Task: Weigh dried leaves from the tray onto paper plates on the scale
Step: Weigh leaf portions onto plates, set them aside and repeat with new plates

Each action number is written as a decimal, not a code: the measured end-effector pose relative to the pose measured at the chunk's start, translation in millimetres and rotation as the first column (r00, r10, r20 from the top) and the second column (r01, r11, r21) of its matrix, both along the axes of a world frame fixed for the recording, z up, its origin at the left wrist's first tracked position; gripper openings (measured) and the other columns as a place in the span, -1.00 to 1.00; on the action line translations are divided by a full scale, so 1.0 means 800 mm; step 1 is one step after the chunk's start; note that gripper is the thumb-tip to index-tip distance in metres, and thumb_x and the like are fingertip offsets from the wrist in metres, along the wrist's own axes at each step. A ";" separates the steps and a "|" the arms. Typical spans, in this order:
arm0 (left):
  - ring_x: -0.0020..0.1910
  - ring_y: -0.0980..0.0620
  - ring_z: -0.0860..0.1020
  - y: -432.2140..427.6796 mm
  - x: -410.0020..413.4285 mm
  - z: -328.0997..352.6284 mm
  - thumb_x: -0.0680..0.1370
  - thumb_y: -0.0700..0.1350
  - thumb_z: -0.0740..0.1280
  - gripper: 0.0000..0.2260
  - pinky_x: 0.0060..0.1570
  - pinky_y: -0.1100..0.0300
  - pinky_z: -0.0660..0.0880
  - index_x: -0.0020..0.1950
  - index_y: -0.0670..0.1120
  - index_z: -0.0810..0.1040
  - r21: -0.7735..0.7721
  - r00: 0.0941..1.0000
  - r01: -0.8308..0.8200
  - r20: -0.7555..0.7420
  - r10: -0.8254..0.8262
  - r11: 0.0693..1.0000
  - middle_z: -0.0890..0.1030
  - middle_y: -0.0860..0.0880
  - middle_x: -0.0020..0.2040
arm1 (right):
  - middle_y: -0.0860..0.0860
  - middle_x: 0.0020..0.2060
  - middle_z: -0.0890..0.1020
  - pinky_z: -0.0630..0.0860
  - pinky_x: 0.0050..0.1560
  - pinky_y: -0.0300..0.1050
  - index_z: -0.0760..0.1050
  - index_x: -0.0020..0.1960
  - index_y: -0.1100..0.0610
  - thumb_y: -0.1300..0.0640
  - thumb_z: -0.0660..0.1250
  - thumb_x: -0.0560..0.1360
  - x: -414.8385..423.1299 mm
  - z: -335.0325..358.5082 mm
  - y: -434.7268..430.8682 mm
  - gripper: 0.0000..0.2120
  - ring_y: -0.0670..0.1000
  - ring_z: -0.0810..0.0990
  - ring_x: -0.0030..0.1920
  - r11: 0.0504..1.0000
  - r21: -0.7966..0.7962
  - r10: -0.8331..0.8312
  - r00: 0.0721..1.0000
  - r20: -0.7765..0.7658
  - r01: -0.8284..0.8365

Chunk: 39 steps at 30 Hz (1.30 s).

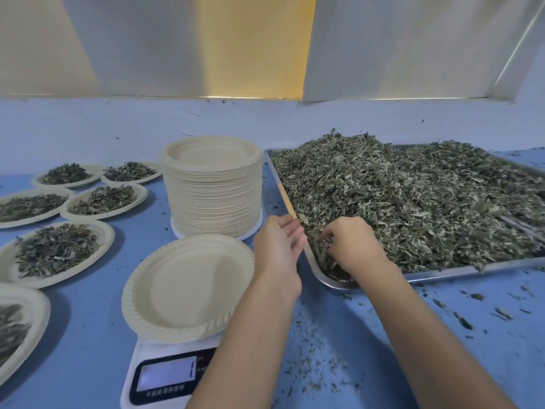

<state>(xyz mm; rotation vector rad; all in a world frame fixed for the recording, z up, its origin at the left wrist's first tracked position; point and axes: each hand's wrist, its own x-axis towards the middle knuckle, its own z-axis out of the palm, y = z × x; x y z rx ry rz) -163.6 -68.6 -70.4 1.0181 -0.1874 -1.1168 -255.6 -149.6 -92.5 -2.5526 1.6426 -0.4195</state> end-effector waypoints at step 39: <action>-0.06 -0.08 0.56 0.079 0.094 0.056 0.63 0.00 0.00 -0.60 -0.16 0.15 0.47 0.26 -0.17 0.49 -0.270 0.973 -0.054 -0.233 -0.011 0.961 0.57 -0.18 0.15 | -0.09 -0.05 0.69 0.31 -0.32 -0.57 0.67 0.04 -0.01 0.33 0.34 0.34 0.114 0.093 0.131 -0.63 -0.18 0.41 -0.42 0.923 -0.059 0.344 0.747 0.570 -0.380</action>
